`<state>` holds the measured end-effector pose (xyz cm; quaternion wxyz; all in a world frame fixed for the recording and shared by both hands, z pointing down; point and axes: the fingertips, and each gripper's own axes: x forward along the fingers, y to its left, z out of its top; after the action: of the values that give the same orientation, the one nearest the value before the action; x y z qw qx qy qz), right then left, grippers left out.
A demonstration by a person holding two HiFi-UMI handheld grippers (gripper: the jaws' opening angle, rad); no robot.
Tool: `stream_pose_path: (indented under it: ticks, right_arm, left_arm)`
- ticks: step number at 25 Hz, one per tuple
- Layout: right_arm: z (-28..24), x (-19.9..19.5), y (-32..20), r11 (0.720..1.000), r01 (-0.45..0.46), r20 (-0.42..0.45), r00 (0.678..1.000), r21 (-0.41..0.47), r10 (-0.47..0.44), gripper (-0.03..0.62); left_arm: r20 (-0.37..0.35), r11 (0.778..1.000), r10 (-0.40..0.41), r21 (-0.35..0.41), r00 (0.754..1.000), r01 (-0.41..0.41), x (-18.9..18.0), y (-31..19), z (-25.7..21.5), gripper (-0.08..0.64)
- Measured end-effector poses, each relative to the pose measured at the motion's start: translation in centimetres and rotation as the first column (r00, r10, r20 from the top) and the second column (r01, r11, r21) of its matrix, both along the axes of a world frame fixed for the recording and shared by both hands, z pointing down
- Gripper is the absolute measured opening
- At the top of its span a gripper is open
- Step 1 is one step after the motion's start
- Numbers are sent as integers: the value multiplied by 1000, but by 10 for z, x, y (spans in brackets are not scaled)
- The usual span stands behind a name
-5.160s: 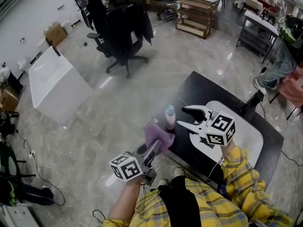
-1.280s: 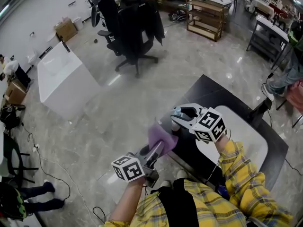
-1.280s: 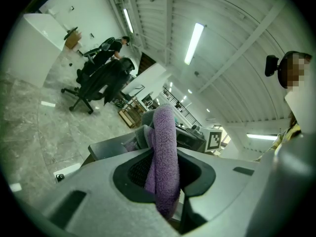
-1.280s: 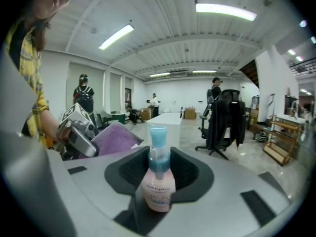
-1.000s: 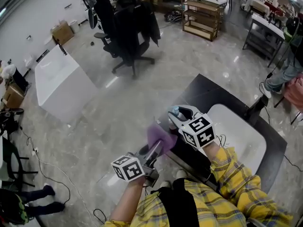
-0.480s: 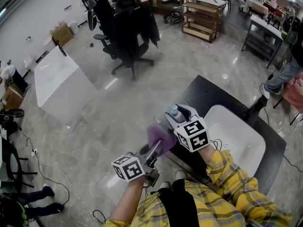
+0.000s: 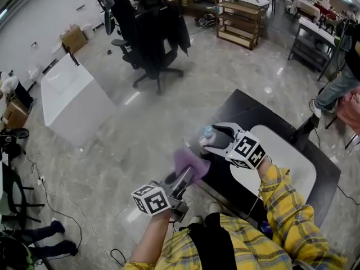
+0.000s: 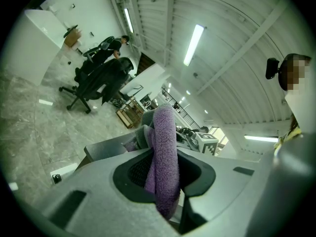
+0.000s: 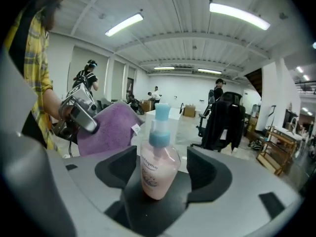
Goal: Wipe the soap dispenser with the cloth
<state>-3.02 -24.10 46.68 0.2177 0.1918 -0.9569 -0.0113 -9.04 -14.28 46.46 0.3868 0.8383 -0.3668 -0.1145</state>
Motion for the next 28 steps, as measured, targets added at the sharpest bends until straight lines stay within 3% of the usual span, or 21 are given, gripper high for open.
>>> stream_pose_path:
  ticks: [8, 13, 21, 28]
  right_arm:
    - [12, -14, -1, 996, 76, -29, 997, -50, -78, 282]
    - [11, -11, -3, 997, 58, -4, 998, -49, -58, 225]
    - [14, -6, -2, 996, -71, -7, 997, -46, 71, 213]
    - [11, 9, -9, 970, -240, -2, 971, -45, 240, 210]
  left_arm:
    - [6, 1000, 6, 2, 1000, -6, -1, 3, -2, 77]
    - [6, 1000, -4, -3, 1000, 4, -3, 1, 1, 77]
    - [2, 1000, 5, -11, 1000, -5, -3, 3, 6, 75]
    - [-4, 1000, 15, -17, 1000, -15, 1, 0, 4, 77]
